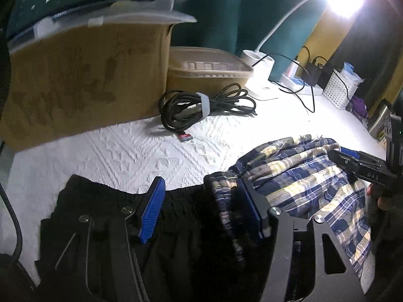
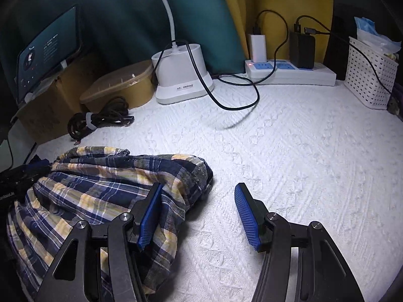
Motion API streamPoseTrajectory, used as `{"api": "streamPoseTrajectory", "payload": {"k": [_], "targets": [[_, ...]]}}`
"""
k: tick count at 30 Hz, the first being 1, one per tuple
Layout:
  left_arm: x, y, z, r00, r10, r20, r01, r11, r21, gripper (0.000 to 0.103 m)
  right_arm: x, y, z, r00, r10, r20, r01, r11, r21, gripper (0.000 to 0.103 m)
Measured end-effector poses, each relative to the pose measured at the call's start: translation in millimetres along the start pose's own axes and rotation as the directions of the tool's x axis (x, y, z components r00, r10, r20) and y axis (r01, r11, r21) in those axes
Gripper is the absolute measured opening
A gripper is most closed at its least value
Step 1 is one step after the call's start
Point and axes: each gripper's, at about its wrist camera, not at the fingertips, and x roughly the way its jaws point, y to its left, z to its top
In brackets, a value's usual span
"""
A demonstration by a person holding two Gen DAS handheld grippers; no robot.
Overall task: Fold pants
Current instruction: 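Lower the folded pants onto the table with the left gripper while the right gripper releases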
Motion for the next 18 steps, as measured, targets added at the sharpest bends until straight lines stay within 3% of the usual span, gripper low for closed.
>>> {"api": "streamPoseTrajectory", "payload": {"k": [13,18], "targets": [[-25,-4,-3,0.995,0.083,0.058,-0.084,0.996,0.021,0.061,-21,3,-12,0.999,-0.052,0.005,0.052,0.999,0.008,0.062],[-50,-12,-9,0.993,0.038,0.108,-0.041,0.999,0.022,0.061,-36,7,-18,0.998,-0.054,0.02,0.054,0.999,0.007,0.062]]}}
